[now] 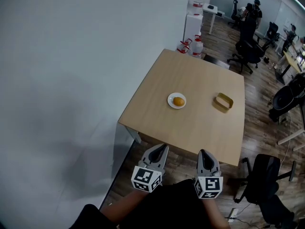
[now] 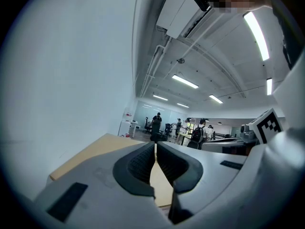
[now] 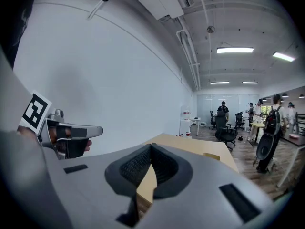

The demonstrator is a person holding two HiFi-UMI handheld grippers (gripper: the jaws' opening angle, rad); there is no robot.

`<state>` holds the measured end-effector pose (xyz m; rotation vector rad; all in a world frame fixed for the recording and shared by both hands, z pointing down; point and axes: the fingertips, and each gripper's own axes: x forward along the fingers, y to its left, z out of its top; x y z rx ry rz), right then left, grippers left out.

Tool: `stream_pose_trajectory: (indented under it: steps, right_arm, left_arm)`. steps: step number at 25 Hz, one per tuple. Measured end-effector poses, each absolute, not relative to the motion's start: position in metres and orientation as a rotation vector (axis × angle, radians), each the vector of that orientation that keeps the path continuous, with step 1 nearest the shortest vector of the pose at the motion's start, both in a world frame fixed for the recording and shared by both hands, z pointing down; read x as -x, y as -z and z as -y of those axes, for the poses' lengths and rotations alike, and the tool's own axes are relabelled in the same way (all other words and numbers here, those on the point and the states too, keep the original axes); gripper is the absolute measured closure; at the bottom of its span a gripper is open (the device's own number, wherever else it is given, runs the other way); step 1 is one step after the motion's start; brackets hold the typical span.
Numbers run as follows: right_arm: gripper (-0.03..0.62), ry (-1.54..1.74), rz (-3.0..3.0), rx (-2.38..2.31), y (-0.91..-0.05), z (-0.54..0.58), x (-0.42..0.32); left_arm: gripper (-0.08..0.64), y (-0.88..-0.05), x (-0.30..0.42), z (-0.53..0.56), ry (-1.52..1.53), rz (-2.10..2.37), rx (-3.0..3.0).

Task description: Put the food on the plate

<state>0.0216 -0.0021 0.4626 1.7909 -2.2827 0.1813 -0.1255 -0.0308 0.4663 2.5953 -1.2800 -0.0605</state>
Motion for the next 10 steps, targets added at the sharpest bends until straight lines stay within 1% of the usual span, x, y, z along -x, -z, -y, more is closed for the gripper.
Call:
stream_pose_trajectory:
  steps: [10]
  right_arm:
    - [0.532, -0.2, 2.264, -1.796, -0.468, 0.009, -0.037]
  left_arm:
    - [0.535, -0.482, 0.107, 0.043, 0.011, 1.248, -2.585]
